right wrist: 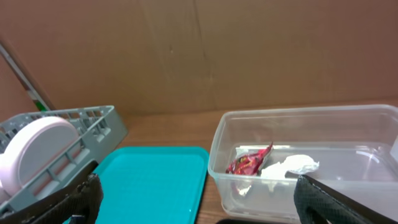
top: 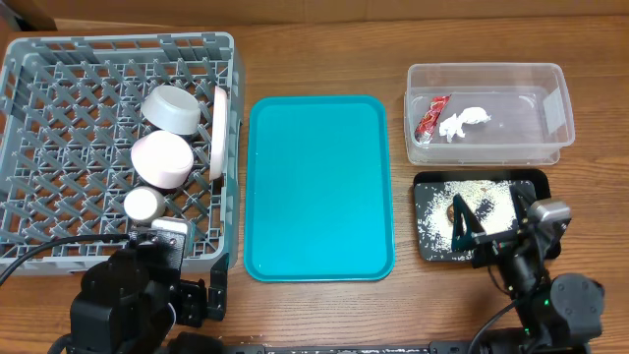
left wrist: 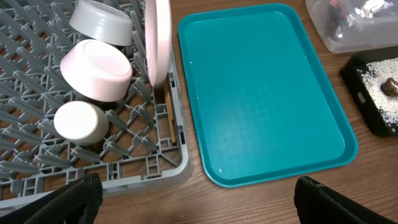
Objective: Sort waste into correct bins and load items into the dishwasher
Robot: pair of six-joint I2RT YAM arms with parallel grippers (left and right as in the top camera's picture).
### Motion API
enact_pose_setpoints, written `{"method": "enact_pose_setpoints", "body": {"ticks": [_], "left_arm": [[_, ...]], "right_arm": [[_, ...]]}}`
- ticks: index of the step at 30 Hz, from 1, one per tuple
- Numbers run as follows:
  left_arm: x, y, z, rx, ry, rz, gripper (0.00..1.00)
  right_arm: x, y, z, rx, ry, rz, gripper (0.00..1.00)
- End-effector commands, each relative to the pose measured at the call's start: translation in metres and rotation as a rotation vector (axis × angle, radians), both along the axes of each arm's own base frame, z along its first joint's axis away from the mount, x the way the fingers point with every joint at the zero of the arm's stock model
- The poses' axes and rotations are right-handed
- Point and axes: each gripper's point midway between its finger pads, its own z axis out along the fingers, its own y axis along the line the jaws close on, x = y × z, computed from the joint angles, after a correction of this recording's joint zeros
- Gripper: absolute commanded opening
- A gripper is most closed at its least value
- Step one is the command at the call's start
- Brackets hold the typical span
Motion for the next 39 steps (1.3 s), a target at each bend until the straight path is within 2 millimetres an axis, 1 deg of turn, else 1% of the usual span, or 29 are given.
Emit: {"method": "enact_pose_setpoints", "body": {"ticks": [1,7,12,13,15,18,23,24,27,28,39], "left_arm": [[0.0,0.001,0.0,-0.004,-0.003,0.011,1.0],[0.0,0.001,0.0,-0.004,-0.003,0.011,1.0],[0.0,0.001,0.0,-0.004,-0.003,0.011,1.0],[0.0,0.001,0.0,-0.004,-0.003,0.011,1.0],[0.0,0.001,0.0,-0.004,-0.003,0.011,1.0],[0.0,0.001,0.0,-0.004,-0.003,0.011,1.0],[0.0,0.001,0.0,-0.004,-0.003,0.011,1.0],[0.0,0.001,0.0,-0.004,-0.003,0.011,1.0],[0.0,0.001,0.0,-0.004,-0.003,0.011,1.0],[0.0,0.001,0.0,-0.004,-0.003,0.011,1.0],[0.0,0.001,0.0,-0.004,-0.003,0.011,1.0]], "right_arm": [[-0.004,0.002,-0.012,0.007,-0.076,0.01,1.0],[-0.005,0.001,-0.013,0.018,-0.2,0.008,1.0],[0.001,0.0,-0.016,0.026,-0.287,-0.001,1.0],[0.003,-0.002,-0.018,0.028,-0.296,-0.014,1.0],[0.007,-0.007,-0.028,0.03,-0.297,-0.045,1.0],[0.011,-0.011,-0.043,0.022,-0.252,-0.072,1.0],[0.014,-0.017,-0.056,0.016,-0.2,-0.11,1.0],[0.015,-0.019,-0.061,0.013,-0.178,-0.117,1.0],[0.016,-0.019,-0.086,-0.002,-0.076,-0.119,1.0],[0.016,-0.019,-0.089,-0.003,-0.066,-0.121,1.0],[0.016,-0.019,-0.088,-0.001,-0.066,-0.121,1.0]]}}
